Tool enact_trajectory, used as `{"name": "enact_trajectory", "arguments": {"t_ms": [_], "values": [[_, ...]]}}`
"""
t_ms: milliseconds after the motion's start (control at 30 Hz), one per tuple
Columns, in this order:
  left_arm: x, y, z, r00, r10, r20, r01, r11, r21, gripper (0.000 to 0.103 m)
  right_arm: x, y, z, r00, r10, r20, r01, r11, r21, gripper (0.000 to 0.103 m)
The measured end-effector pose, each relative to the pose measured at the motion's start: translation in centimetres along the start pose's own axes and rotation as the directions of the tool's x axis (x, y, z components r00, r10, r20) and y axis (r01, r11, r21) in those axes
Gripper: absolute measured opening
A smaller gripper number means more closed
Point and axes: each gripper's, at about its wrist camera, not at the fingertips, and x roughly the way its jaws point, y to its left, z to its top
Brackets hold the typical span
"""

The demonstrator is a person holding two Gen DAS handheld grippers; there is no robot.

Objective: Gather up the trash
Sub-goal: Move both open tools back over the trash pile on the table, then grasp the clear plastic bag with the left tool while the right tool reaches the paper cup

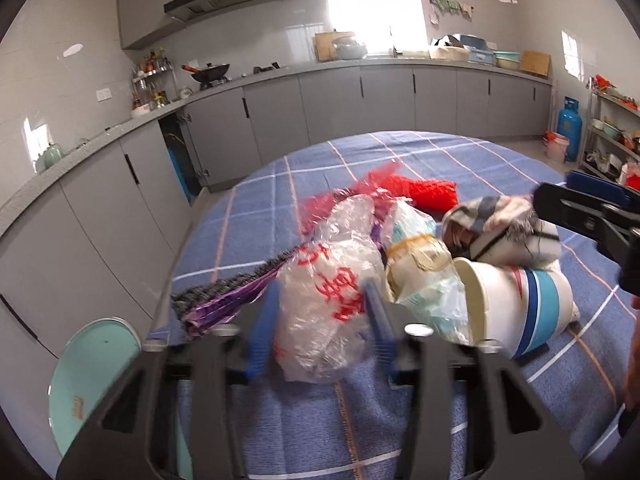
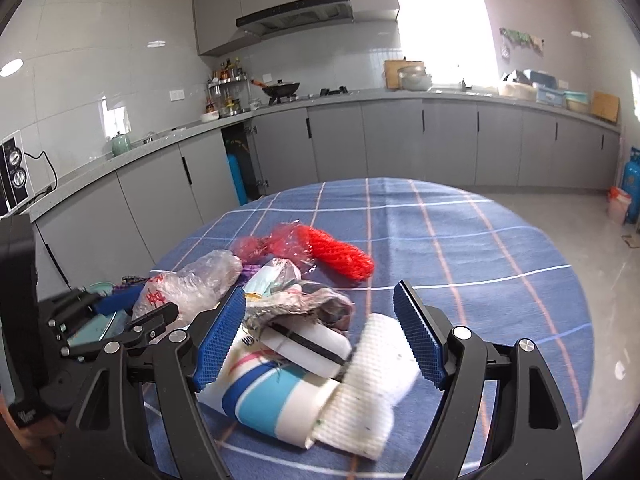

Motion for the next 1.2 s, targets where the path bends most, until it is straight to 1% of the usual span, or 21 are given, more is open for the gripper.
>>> {"name": "enact_trajectory", "arguments": {"t_ms": [133,233,367,467,500,533,567,600,700,733,800,867,1100,1200], "values": [[-0.3,-0.6,0.0,1.000,-0.008,0.010,0.008,1.000,0.016,0.019,1.3,0.3,0.1,0.999,0.001,-0.047,-0.001,1.000,0.006,0.076],[-1.2,-0.5,0.3,0.999,-0.009,0.032,0.008,1.000,0.014,0.016,1.2,0.6,0.2,0.999,-0.001,-0.048,0.001,1.000,-0.001,0.075],[-3.2,0.0,0.6,0.997,0.000,0.075,0.000,1.000,0.002,0.015,0.8,1.0,0.7,0.999,0.006,-0.045,-0.006,1.000,-0.006,0.075],[-4.7,0.3,0.7,0.994,0.002,0.110,-0.001,1.000,-0.006,0.015,1.3,1.5,0.8,0.998,0.000,-0.069,-0.002,1.000,-0.029,0.075],[-4.9,0.4,0.7,0.994,0.000,0.114,0.001,1.000,-0.010,0.015,1.5,1.5,0.8,0.997,-0.001,-0.078,-0.001,1.000,-0.029,0.073],[-5.2,0.4,0.7,0.993,-0.001,0.116,0.002,1.000,-0.014,0.015,1.7,1.5,0.7,0.996,0.001,-0.089,-0.003,1.000,-0.027,0.067],[-5.5,0.5,0.6,0.993,0.003,0.118,-0.001,1.000,-0.017,0.015,1.9,1.4,0.7,0.994,0.011,-0.105,-0.014,1.000,-0.023,0.048],[-5.7,0.6,0.4,0.993,0.003,0.119,-0.001,1.000,-0.021,0.015,2.0,1.4,0.6,0.993,0.017,-0.114,-0.020,1.000,-0.022,0.032],[-6.2,1.2,-0.1,0.993,0.003,0.116,0.002,0.999,-0.043,0.015,1.5,1.6,0.4,0.994,0.028,-0.102,-0.031,0.999,-0.035,0.017],[-6.4,1.4,-0.2,0.993,0.004,0.116,0.002,0.999,-0.050,0.015,1.2,1.7,0.4,0.995,0.032,-0.094,-0.036,0.999,-0.035,0.016],[-6.9,1.8,-0.3,0.993,0.010,0.120,-0.003,0.998,-0.059,0.015,0.8,2.1,0.7,0.996,0.035,-0.082,-0.039,0.998,-0.048,0.009],[-7.4,2.3,-0.4,0.992,0.019,0.124,-0.010,0.998,-0.070,0.015,0.4,2.6,0.9,0.997,0.042,-0.067,-0.046,0.997,-0.068,0.007],[-9.5,4.3,-0.5,0.987,0.077,0.143,-0.059,0.990,-0.130,0.015,-1.6,2.9,2.5,0.998,0.057,0.035,-0.055,0.997,-0.056,0.006],[-10.3,5.5,-0.4,0.985,0.089,0.150,-0.065,0.985,-0.157,0.015,-2.1,3.2,3.2,0.995,0.075,0.068,-0.071,0.996,-0.056,0.006]]}}
